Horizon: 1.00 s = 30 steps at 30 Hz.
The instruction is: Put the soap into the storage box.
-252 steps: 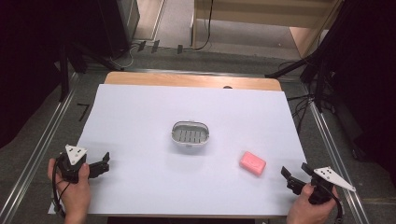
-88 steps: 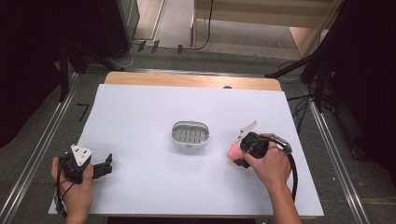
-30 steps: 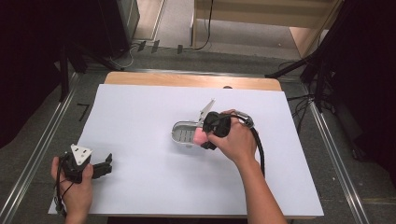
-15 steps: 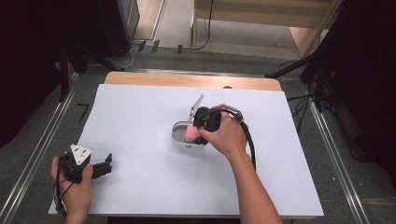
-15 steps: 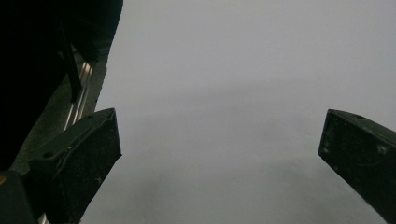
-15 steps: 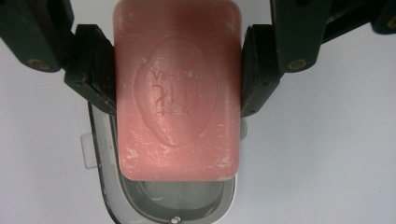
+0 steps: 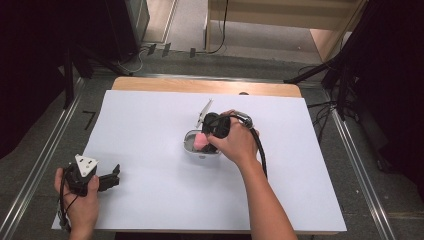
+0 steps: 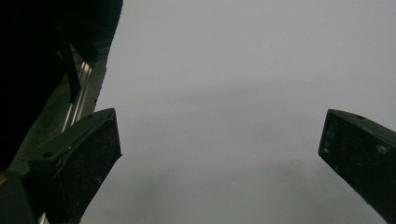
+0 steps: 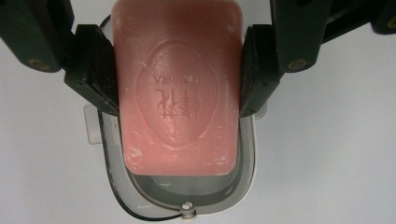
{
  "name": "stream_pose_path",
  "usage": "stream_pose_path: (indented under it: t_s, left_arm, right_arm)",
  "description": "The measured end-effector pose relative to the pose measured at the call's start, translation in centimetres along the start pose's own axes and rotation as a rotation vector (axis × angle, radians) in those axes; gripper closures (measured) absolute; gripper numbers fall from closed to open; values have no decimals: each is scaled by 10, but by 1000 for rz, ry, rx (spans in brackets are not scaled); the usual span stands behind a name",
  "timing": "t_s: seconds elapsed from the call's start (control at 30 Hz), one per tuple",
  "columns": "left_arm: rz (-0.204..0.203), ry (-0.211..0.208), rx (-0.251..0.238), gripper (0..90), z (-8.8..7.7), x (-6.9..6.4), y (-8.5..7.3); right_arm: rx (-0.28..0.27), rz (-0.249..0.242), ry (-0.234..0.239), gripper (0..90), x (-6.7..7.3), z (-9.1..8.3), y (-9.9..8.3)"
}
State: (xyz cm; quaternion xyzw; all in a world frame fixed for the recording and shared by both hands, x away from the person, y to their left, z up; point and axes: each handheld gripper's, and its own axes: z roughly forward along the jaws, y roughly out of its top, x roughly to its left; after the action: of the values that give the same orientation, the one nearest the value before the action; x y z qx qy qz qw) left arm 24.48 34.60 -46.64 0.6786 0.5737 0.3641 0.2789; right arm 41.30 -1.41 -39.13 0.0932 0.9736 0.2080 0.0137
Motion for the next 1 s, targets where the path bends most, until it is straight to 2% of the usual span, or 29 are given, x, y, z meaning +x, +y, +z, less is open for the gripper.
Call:
stream_pose_path:
  t_s: [0.23, 0.43, 0.47, 0.53, 0.57, 0.6, 0.63, 1.0]
  left_arm:
    - [0, -2, 2, 0, 0, 1, 0]
    - [0, -3, 2, 0, 0, 1, 0]
    - [0, -4, 1, 0, 0, 1, 0]
    - [-2, -2, 2, 0, 0, 1, 0]
    - [-3, -2, 1, 0, 0, 1, 0]
    - [-4, -2, 2, 0, 0, 1, 0]
    - [-3, -2, 1, 0, 0, 1, 0]
    - [-2, -1, 4, 0, 0, 1, 0]
  right_arm:
    - [-7, -13, -1, 385, -3, 3, 3]
    - [2, 0, 6, 384, -4, 7, 5]
    - [-14, -14, 6, 382, -5, 8, 5]
    - [-56, -13, 20, 360, -6, 5, 4]
    - [-73, 0, 27, 316, -6, 3, 4]
    - [-78, 2, 10, 282, -6, 0, 4]
    - [-87, 16, -6, 283, -6, -3, 3]
    - [-129, 52, -32, 281, -7, -24, -18]
